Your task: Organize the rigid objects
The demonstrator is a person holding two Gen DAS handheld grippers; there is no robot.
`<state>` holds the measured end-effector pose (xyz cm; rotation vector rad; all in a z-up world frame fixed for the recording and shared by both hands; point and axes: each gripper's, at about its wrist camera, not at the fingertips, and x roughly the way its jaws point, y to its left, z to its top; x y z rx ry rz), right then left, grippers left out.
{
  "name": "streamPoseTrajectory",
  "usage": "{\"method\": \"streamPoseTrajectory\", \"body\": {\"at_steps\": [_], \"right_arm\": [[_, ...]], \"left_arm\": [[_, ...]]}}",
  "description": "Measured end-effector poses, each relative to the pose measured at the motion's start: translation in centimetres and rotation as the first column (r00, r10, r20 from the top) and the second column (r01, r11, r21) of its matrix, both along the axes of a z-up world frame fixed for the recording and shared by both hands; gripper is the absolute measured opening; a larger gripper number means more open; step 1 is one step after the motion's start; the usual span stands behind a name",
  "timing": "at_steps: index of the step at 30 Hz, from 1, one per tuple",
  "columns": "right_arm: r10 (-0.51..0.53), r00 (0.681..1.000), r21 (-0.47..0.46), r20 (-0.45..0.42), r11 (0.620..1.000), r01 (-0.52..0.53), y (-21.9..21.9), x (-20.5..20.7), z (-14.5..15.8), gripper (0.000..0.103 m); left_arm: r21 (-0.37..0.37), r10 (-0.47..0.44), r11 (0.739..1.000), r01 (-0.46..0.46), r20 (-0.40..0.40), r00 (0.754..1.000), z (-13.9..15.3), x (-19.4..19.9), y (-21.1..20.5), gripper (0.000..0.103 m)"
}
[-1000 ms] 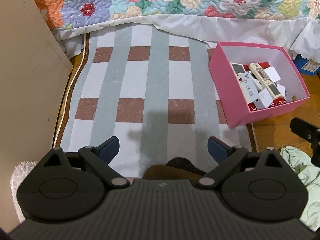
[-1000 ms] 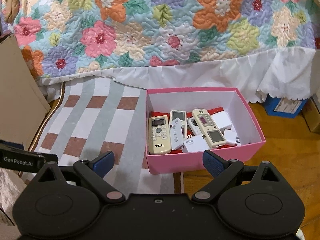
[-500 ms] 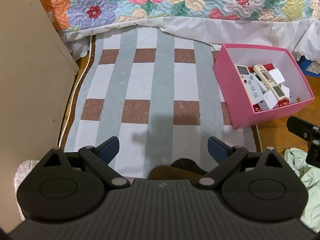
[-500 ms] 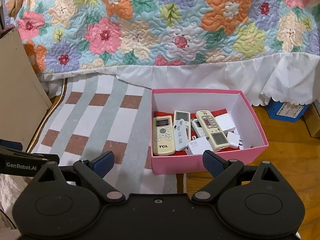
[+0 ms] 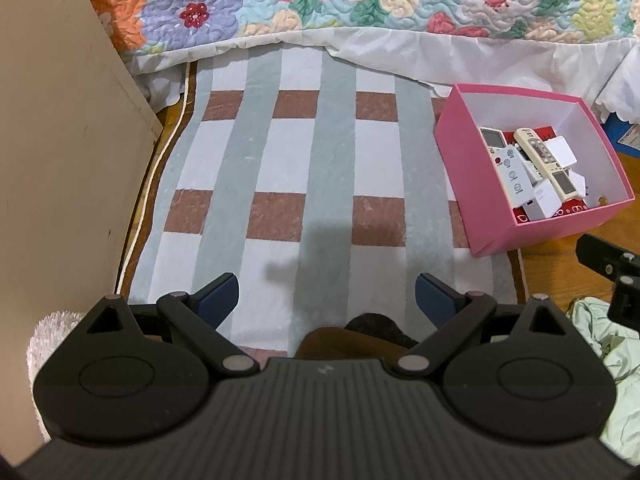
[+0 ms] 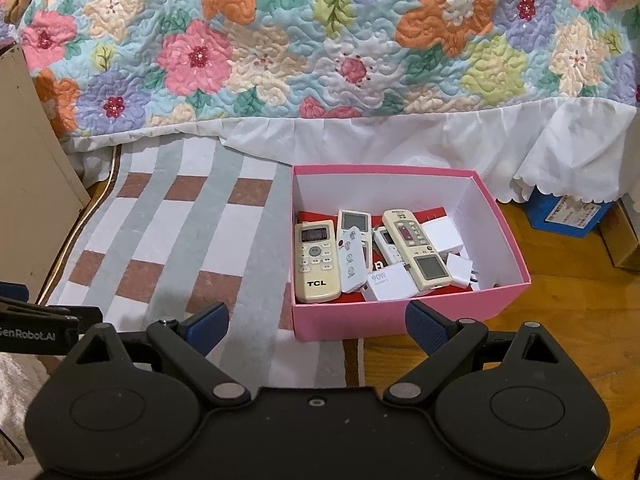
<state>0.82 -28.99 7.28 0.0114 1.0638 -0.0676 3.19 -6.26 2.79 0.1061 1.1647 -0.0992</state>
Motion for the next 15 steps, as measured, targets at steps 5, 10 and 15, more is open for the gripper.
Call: {"method": "streamPoseTrajectory", "body": {"at_steps": [5, 10, 15], "right_arm": [[0.009, 1.0, -0.017, 0.001, 1.0, -0.009, 0.01, -0.02, 0.23, 0.097], [0.015, 1.0, -0.026, 0.004, 1.0, -0.015, -0.2, 0.04, 0.41, 0.097], [0.018, 1.0, -0.026, -0.001, 1.0, -0.018, -0.13, 0.1, 0.23, 0.097]], "left_arm": [[-0.001, 0.004, 1.0, -0.004, -0.001, 1.0, -0.09, 0.06, 0.24, 0.096], [0.001, 0.017, 1.0, -0.017, 0.002, 1.0, -0.18, 0.16, 0.51, 0.096], [0.013, 0.021, 1.0, -0.021, 0.002, 1.0, -0.34, 0.28, 0.57, 0.096]]}}
